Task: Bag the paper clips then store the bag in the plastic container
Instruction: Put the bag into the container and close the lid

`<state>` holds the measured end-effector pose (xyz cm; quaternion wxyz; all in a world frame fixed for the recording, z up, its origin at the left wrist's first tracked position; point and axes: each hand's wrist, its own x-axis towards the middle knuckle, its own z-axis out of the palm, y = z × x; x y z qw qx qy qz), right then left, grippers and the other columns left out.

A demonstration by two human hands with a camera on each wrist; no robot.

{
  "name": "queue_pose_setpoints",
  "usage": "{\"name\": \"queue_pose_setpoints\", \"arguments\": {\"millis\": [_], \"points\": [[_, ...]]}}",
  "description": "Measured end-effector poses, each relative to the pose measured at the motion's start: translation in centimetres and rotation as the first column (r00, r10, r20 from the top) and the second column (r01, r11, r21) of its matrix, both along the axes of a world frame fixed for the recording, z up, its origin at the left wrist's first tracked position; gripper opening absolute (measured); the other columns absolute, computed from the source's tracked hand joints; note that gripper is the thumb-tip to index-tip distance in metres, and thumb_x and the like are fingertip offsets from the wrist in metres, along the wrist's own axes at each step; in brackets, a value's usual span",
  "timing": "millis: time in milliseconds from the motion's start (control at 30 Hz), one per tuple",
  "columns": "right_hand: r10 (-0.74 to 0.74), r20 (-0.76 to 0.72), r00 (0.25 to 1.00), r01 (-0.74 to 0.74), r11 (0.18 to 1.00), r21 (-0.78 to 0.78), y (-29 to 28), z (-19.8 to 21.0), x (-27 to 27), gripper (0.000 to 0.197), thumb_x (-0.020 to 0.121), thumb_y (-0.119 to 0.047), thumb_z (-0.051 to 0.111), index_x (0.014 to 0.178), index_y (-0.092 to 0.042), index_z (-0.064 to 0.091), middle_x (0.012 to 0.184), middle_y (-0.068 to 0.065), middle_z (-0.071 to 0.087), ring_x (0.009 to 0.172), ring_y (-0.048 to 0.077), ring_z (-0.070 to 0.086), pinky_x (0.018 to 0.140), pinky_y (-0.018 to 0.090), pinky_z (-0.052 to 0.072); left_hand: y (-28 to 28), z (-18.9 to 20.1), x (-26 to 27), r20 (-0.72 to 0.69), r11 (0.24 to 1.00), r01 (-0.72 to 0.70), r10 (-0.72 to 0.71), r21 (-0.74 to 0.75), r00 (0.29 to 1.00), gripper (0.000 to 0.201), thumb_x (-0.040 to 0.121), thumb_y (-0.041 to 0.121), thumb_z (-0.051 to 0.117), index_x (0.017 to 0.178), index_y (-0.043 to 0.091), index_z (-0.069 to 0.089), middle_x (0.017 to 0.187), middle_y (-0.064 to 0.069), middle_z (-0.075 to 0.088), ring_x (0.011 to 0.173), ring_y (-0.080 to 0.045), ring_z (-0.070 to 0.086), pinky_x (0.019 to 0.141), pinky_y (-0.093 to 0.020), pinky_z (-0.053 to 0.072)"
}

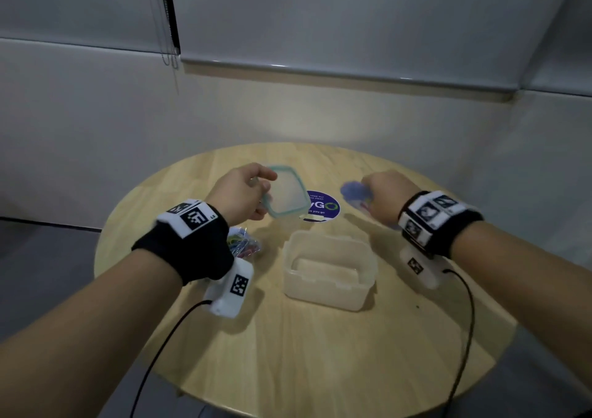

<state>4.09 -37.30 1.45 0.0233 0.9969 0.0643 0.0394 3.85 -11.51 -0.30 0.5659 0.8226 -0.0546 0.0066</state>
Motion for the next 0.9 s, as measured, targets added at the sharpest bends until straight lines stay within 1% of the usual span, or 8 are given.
{"name": "queue_pose_setpoints", "arguments": {"millis": [100, 167, 267, 400, 567, 667, 767, 900], "points": [[0.204, 0.222, 0.953, -0.214, 0.976, 0.024, 2.8, 1.4, -5.6, 0.019, 0.08, -0.008, 0.052, 0.097, -0.013, 0.059, 0.096, 0.013, 0.063, 0.078, 0.036, 0.061, 0.06, 0.035, 0.047, -0.3, -0.3, -0.3, 0.01, 0.995, 0.071, -0.071, 0.07, 0.997, 0.031, 0.098, 0.01, 0.043, 0.087, 0.023, 0.068, 0.084, -0.011, 0.058, 0.058, -0.022, 0.053, 0.064, -0.033, 0.05], [0.342, 0.206, 0.917, -0.338, 0.939, -0.054, 5.3, 1.0, -9.5, 0.033, 0.075, 0.0, 0.05, 0.104, -0.013, 0.06, 0.102, 0.011, 0.055, 0.069, 0.035, 0.058, 0.05, 0.032, 0.039, -0.7, -0.4, -1.1, 0.036, 0.98, 0.117, -0.125, 0.164, 0.992, 0.028, 0.097, 0.01, 0.045, 0.095, 0.022, 0.071, 0.081, -0.009, 0.059, 0.063, -0.022, 0.057, 0.068, -0.037, 0.055], [0.416, 0.069, 0.907, -0.409, 0.907, -0.102, 6.8, -0.9, -11.4, 0.035, 0.081, -0.001, 0.045, 0.112, -0.013, 0.056, 0.105, 0.009, 0.05, 0.087, 0.032, 0.055, 0.057, 0.034, 0.038, -1.4, -0.1, -2.5, 0.132, 0.939, 0.119, -0.17, 0.323, 0.977, 0.025, 0.094, 0.01, 0.052, 0.101, 0.022, 0.073, 0.087, -0.006, 0.063, 0.072, -0.022, 0.061, 0.079, -0.038, 0.055], [0.355, -0.031, 0.934, -0.348, 0.928, 0.13, 6.2, -1.3, -10.5, 0.028, 0.083, -0.015, 0.058, 0.11, -0.02, 0.057, 0.105, 0.006, 0.063, 0.095, 0.027, 0.058, 0.077, 0.037, 0.048, -1.4, 0.3, -3.8, 0.24, 0.854, 0.074, -0.226, 0.514, 0.944, 0.02, 0.09, 0.019, 0.062, 0.105, 0.026, 0.072, 0.099, 0.0, 0.058, 0.077, -0.013, 0.051, 0.074, -0.02, 0.036], [0.344, -0.154, 0.926, -0.277, 0.898, 0.342, 5.7, -1.2, -9.7, 0.02, 0.084, -0.027, 0.065, 0.101, -0.019, 0.058, 0.089, 0.001, 0.062, 0.083, 0.021, 0.055, 0.075, 0.031, 0.045, -0.9, 0.5, -4.7, 0.247, 0.875, 0.092, -0.233, 0.475, 0.941, 0.026, 0.078, 0.026, 0.076, 0.104, 0.028, 0.071, 0.104, 0.003, 0.057, 0.071, -0.01, 0.058, 0.072, -0.025, 0.043], [0.346, -0.2, 0.917, -0.264, 0.899, 0.349, 5.6, -2.0, -10.2, 0.017, 0.09, -0.024, 0.055, 0.077, -0.027, 0.044, 0.069, -0.008, 0.046, 0.074, 0.021, 0.047, 0.068, 0.031, 0.039, -0.4, 0.8, -5.1, 0.21, 0.895, 0.119, -0.227, 0.429, 0.951, 0.03, 0.079, 0.023, 0.076, 0.107, 0.028, 0.069, 0.108, 0.002, 0.056, 0.075, -0.01, 0.06, 0.066, -0.025, 0.052], [0.348, -0.014, 0.937, -0.326, 0.889, 0.323, 5.2, -2.0, -10.4, 0.006, 0.084, -0.013, 0.052, 0.087, -0.017, 0.056, 0.076, 0.0, 0.054, 0.076, 0.026, 0.053, 0.068, 0.037, 0.045, 0.3, 0.8, -5.0, 0.145, 0.871, 0.137, -0.23, 0.471, 0.962, 0.028, 0.084, 0.023, 0.07, 0.11, 0.03, 0.067, 0.11, 0.001, 0.054, 0.078, -0.012, 0.061, 0.071, -0.026, 0.053], [0.405, 0.356, 0.842, -0.456, 0.887, 0.067, 5.3, -1.7, -10.9, 0.026, 0.069, -0.011, 0.047, 0.088, -0.015, 0.065, 0.078, 0.004, 0.062, 0.069, 0.029, 0.06, 0.051, 0.029, 0.044, 0.3, 1.1, -5.1, 0.022, 0.929, 0.178, -0.195, 0.326, 0.981, 0.025, 0.091, 0.01, 0.053, 0.111, 0.02, 0.064, 0.09, -0.007, 0.059, 0.076, -0.024, 0.068, 0.07, -0.045, 0.06]]}}
